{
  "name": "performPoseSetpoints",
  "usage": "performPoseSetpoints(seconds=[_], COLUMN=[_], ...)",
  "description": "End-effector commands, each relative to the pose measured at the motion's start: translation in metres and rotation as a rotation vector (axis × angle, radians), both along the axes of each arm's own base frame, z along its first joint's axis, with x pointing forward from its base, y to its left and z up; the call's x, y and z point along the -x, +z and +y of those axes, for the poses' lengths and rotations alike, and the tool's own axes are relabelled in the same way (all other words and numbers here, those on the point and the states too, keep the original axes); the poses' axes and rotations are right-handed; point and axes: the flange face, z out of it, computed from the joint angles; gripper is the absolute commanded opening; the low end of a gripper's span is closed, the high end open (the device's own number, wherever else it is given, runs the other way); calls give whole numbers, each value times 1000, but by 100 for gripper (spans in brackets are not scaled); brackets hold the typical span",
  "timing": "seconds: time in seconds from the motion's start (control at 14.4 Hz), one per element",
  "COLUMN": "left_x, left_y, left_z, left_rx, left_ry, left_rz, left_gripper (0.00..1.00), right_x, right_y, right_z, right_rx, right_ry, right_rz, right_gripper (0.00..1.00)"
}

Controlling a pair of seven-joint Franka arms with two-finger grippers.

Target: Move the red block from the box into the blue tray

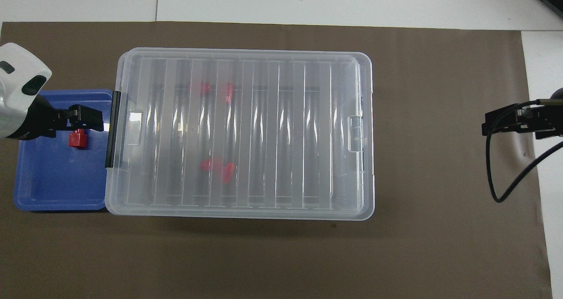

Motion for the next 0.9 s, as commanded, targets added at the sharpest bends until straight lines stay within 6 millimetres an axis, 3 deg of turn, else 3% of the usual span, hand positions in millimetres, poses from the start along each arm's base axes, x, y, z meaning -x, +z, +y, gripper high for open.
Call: performPoseSetpoints(seconds=[0.0, 0.83], left_x=[7, 7], left_y=[5, 5], left_z=[2, 2], left_rx=[11, 12], left_ry=[12, 12], left_rz=[5, 5], left_gripper=[100, 100], right_x=[5, 6], right_y=[1, -3], right_z=[-2, -5], right_rx=[-25, 14], right_ry=[-30, 4], right_rz=[-9, -12], right_gripper=[100, 100])
